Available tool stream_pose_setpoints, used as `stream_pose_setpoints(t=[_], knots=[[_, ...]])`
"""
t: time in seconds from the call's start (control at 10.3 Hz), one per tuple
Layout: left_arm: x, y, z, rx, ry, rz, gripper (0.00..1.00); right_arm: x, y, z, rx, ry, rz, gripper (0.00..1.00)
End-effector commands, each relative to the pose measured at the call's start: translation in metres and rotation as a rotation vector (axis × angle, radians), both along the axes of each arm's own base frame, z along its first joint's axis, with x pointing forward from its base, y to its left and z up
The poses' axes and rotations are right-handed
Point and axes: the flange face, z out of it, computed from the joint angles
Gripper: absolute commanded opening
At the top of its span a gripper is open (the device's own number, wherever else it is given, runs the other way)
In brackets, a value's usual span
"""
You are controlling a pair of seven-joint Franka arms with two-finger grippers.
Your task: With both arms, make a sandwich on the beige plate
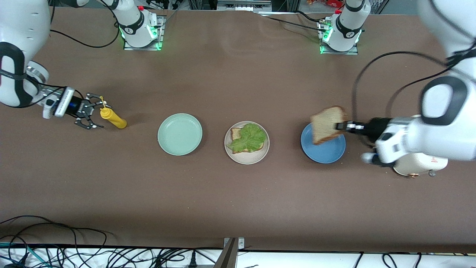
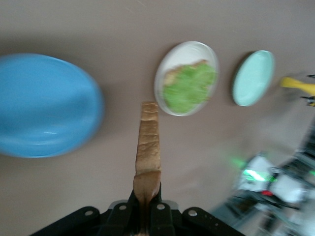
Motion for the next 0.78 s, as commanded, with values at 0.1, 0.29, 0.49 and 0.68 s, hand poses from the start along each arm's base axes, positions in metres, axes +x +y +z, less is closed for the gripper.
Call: stream_pose_setpoints(t=[0.1,0.29,0.49,0.68], knots=[[0.012,-0.053,-0.055,-0.186,0.098,0.067,0.00,0.047,-0.052,0.076,-0.138,0.168,0.022,0.99],[0.004,-0.125,-0.096,-0.200,0.085,0.080,0.00,0.092,-0.046,0.138,-0.190,0.343,-0.015,0.99],[0.003,-0.160,-0.112,-0.234,0.060,0.133,0.00,0.128,-0.028,0.191,-0.224,0.475,-0.106,0.99],[0.002,-0.172,-0.129,-0.229,0.058,0.151,0.00,0.153,-0.007,0.247,-0.276,0.633,-0.215,0.99]])
